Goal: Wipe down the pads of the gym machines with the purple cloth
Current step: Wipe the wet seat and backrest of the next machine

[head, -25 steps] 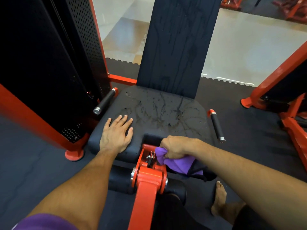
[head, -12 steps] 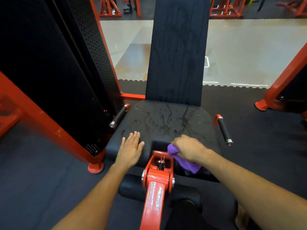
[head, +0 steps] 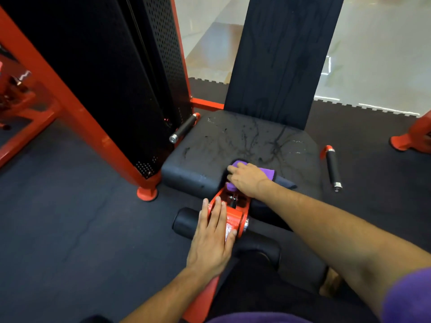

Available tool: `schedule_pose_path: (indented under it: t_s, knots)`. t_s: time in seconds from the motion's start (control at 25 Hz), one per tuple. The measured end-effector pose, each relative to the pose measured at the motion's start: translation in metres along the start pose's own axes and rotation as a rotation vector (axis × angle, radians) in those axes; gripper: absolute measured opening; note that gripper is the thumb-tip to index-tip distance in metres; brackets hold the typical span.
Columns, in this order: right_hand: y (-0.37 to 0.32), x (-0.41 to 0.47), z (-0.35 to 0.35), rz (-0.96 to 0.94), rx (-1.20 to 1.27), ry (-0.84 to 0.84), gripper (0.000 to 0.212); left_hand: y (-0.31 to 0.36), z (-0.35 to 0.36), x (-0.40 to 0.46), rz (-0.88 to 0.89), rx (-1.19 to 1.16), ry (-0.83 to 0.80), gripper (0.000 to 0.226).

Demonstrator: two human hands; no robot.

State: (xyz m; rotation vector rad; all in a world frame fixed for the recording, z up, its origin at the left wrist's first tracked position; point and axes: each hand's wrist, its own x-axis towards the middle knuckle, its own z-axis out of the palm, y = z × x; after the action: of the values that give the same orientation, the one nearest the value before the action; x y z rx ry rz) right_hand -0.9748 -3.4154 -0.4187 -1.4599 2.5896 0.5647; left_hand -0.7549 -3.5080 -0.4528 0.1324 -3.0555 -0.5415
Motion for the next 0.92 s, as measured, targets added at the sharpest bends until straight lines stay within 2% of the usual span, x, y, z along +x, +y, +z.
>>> schedule_pose_path:
  t_s: [0.2, 0.28, 0.4, 0.48, 0.6, 0.72, 0.84, 0.92]
  knots:
    - [0.023, 0.003, -0.031, 0.229, 0.177, -0.305, 0.033, 0.003, -0.001, -0.001, -0.005, -0.002, -0.034, 0.069]
    - [0.034, 0.006, -0.034, 0.229, 0.253, -0.263, 0.031, 0.003, -0.001, -0.001, -0.012, 0.001, -0.032, 0.070]
    - [0.020, 0.014, -0.020, 0.224, 0.431, -0.007, 0.026, 0.003, -0.001, -0.002, -0.010, -0.007, -0.049, 0.071]
    - [0.005, 0.016, -0.004, 0.231, 0.372, 0.046, 0.029, 0.003, -0.002, -0.002, -0.018, -0.018, -0.056, 0.071]
    - [-0.004, 0.015, 0.000, 0.230, 0.089, -0.007, 0.027, 0.001, -0.001, 0.000, -0.016, -0.021, -0.056, 0.071]
    - [-0.009, 0.019, -0.012, 0.219, -0.014, -0.217, 0.030, 0.001, 0.000, -0.001, -0.020, -0.021, -0.047, 0.070]
    - [0.011, 0.019, -0.029, 0.291, 0.169, -0.310, 0.032, 0.002, 0.000, 0.000, -0.015, -0.044, -0.044, 0.067]
    - [0.026, 0.013, -0.032, 0.436, 0.421, -0.213, 0.030, 0.001, 0.000, 0.000, -0.016, -0.063, -0.036, 0.066]
